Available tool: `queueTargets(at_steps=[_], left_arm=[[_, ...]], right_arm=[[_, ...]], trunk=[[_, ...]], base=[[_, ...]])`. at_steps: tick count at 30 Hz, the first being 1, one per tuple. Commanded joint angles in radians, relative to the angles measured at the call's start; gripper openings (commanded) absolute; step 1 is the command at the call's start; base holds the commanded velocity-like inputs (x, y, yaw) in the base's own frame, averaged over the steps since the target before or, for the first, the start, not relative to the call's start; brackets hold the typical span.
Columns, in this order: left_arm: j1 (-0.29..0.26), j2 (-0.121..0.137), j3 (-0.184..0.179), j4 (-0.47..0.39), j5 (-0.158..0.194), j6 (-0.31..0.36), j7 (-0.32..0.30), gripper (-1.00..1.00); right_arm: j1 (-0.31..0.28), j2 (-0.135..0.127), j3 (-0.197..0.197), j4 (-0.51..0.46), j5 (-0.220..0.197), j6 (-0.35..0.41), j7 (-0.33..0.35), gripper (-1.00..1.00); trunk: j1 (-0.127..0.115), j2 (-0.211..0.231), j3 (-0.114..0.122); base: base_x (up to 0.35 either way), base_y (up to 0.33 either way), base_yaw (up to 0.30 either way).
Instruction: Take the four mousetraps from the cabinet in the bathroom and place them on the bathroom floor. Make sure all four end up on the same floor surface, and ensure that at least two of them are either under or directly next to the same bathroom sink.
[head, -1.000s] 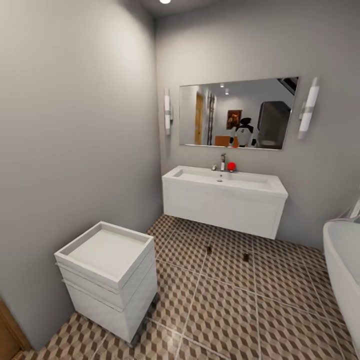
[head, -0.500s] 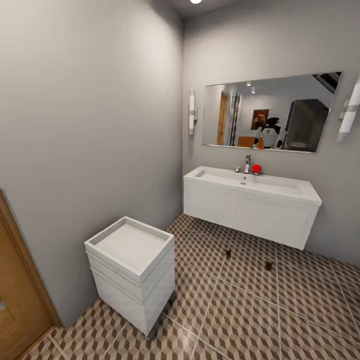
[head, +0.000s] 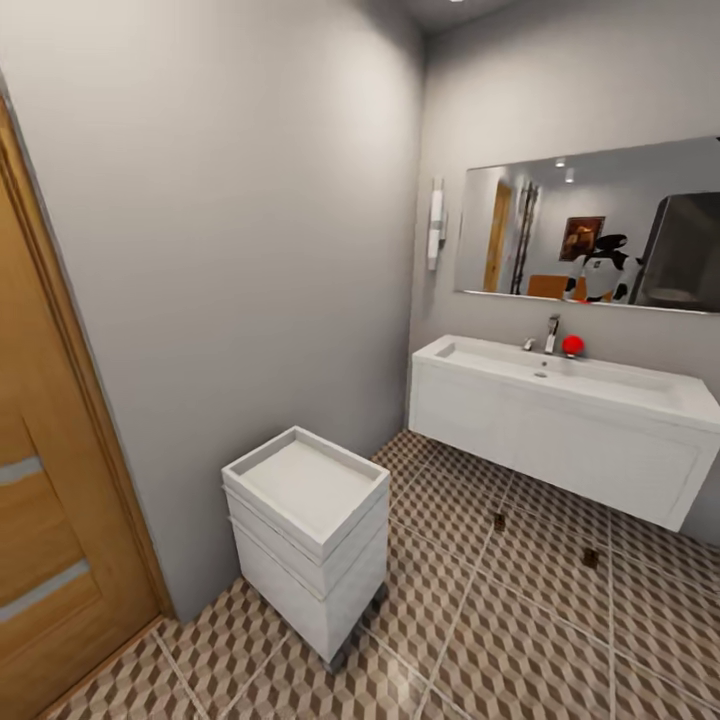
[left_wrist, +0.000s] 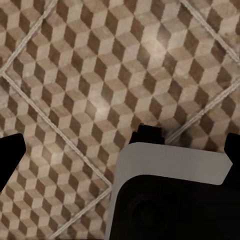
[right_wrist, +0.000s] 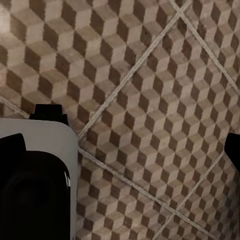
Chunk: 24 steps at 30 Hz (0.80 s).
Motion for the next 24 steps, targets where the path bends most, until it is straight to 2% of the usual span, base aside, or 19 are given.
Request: queueTargets(at_steps=[1, 24], left_arm=[[-0.001, 0.0, -0.008, 0.001, 0.01, -0.003, 0.003, 1.0], [0.0, 0.0, -0.009, 0.001, 0.01, -0.003, 0.003, 1.0]], right_arm=[[-0.001, 0.0, 0.001, 0.003, 0.009, -0.001, -0.004, 1.0], [-0.001, 0.0, 0.0, 0.003, 0.008, -0.001, -0.004, 1.0]], trunk=[[0.0, -0.001, -0.001], [0.0, -0.001, -0.001]], base=[[0.0, 0.0, 0.3], [0.0, 0.0, 0.3]])
